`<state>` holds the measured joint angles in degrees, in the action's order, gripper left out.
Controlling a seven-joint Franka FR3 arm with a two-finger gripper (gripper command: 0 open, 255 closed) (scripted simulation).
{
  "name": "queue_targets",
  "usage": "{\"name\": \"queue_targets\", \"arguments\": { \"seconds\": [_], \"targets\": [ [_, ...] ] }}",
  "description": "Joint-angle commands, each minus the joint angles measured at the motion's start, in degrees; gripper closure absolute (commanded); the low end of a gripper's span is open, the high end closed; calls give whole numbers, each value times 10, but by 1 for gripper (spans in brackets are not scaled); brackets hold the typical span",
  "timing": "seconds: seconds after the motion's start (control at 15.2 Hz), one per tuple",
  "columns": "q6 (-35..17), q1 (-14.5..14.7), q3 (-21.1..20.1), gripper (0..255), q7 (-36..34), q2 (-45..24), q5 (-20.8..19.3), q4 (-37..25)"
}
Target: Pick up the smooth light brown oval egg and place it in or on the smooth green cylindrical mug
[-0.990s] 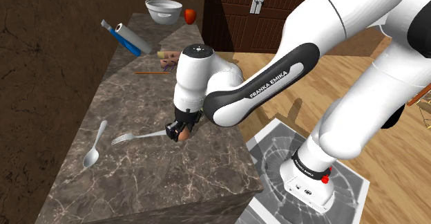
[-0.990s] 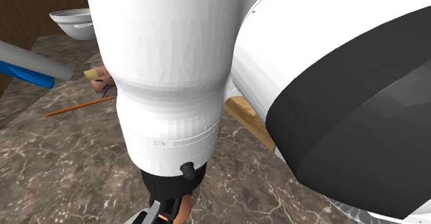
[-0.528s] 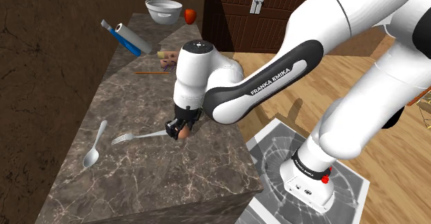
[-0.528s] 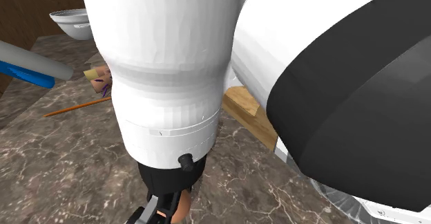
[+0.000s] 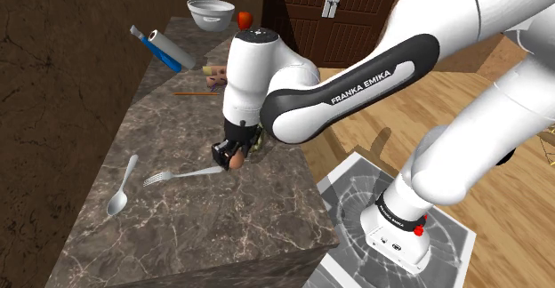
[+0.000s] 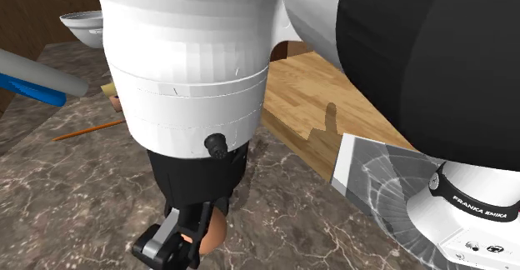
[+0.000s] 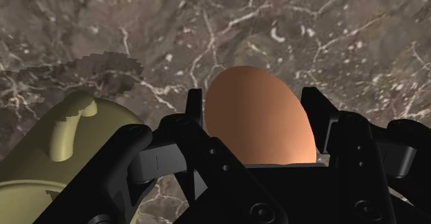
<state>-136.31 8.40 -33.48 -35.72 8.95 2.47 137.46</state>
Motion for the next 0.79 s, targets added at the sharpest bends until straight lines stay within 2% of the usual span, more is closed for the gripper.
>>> {"name": "queue_targets", "arguments": {
  "seconds": [0.0,0.73],
  "targets": [
    [17,2,3,255,7,12,8,-6],
    [107,7,19,255,29,57,32,-56]
  ]
}}
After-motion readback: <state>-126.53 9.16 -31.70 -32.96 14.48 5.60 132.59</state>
